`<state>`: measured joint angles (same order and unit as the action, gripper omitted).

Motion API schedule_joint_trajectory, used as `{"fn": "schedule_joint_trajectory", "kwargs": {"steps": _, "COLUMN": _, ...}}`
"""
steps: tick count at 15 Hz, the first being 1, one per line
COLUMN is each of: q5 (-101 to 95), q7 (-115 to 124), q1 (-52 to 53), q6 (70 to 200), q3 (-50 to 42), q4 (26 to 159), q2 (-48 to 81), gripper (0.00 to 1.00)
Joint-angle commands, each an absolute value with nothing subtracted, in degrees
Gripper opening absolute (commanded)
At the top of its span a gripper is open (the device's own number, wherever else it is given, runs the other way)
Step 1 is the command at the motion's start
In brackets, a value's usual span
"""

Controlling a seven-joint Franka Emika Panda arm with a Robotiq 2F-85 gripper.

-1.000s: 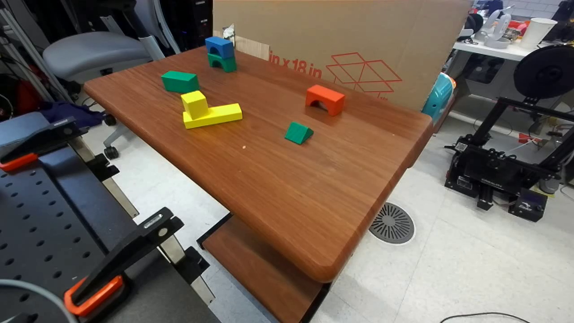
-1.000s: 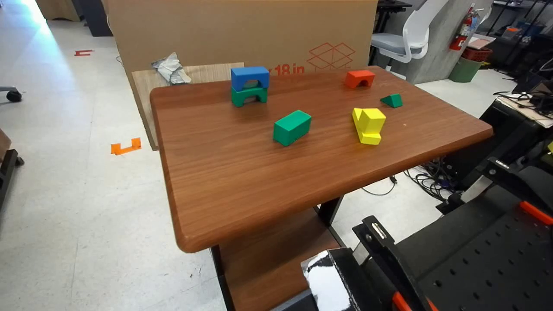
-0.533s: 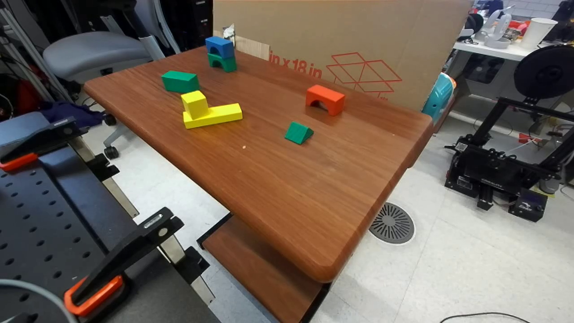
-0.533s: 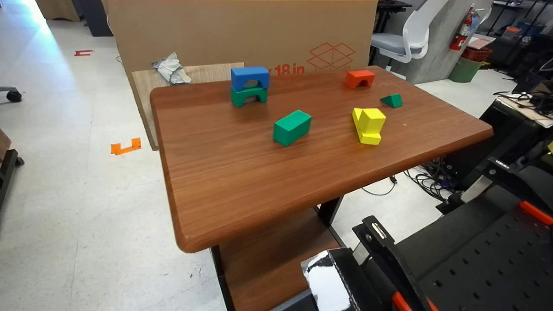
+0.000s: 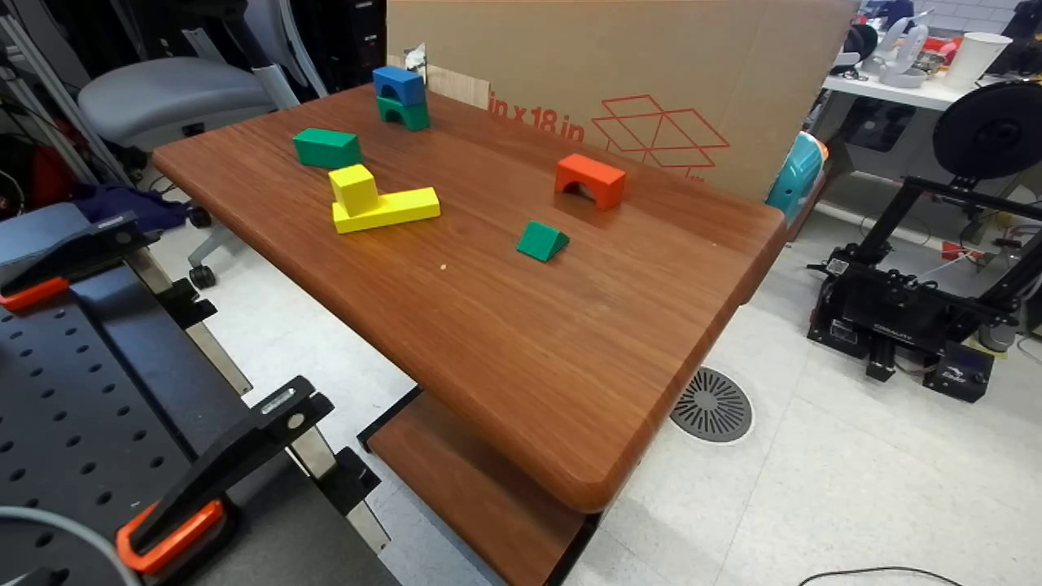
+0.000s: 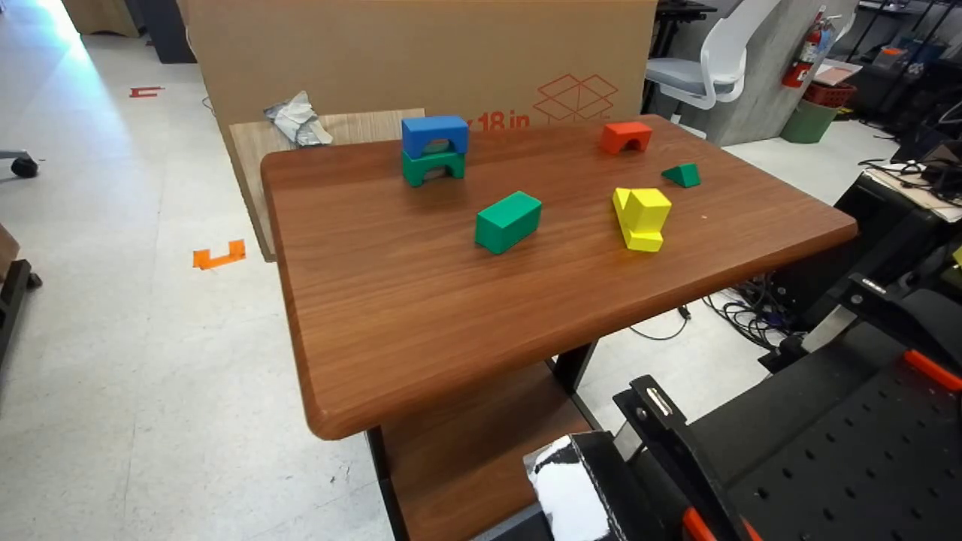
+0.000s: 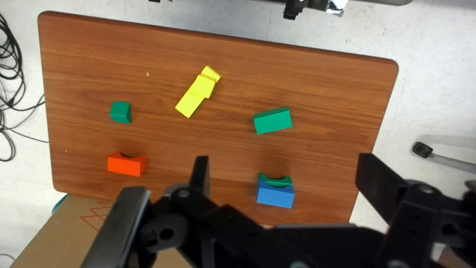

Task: Put the left green block on the blue block

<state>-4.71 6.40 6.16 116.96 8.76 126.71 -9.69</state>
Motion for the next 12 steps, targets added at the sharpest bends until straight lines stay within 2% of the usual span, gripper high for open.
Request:
{"fn": "schedule_joint_trajectory", "kwargs": {"steps": 1, "q5": -6.87, "q7": 3.37, "q1": 5.81, "q6": 123.88, "q3": 7.8, "q4": 127.35, "q2": -5.0, "gripper": 1.0}}
{"fn": "schedule_joint_trajectory", "kwargs": {"steps": 12, "q5": -5.11, "q7": -2.21, "q1": 6.46, "q6": 134.87, "q3": 7.29, "q4": 126.36, "q2": 9.31, "gripper": 1.0}}
